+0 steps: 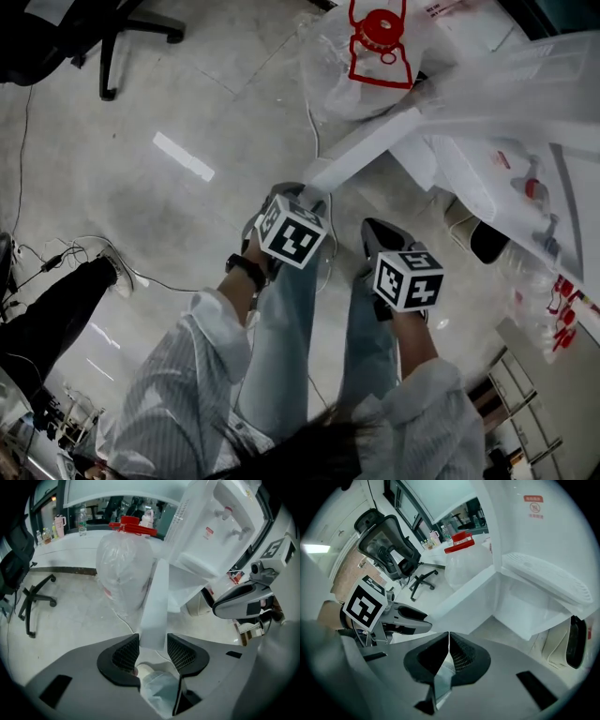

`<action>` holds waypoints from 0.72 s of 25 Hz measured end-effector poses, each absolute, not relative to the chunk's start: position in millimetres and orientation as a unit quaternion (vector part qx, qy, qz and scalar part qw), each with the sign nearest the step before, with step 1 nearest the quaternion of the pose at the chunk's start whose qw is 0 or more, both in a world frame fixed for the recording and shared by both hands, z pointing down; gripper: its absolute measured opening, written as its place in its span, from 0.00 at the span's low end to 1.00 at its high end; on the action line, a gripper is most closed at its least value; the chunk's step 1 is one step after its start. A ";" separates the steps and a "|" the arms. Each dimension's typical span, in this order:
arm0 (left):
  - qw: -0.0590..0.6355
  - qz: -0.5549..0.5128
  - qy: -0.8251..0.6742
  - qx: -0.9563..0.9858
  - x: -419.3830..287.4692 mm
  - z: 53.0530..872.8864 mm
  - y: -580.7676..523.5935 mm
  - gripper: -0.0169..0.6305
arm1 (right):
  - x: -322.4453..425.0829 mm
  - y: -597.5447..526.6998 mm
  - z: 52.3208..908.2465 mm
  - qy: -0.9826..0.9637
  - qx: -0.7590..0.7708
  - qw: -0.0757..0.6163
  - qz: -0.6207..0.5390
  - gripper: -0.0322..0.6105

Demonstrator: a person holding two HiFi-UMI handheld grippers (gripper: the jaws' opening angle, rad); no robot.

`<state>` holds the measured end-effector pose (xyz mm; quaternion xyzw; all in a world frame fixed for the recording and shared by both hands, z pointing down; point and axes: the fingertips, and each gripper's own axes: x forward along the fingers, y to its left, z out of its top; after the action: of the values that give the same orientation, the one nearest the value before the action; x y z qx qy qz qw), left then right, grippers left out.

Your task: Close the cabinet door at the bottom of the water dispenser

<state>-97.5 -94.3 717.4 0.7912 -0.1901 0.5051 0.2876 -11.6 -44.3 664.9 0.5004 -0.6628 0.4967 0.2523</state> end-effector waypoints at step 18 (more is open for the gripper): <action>0.365 0.444 -0.276 0.770 13.1 729.7 21.9 0.31 | 111.6 68.9 683.6 -0.688 0.459 0.292 0.479 0.07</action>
<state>13.1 21.9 729.7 0.7704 -0.2756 0.4444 0.3648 111.6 68.9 683.6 0.4594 -0.6885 0.4792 0.2920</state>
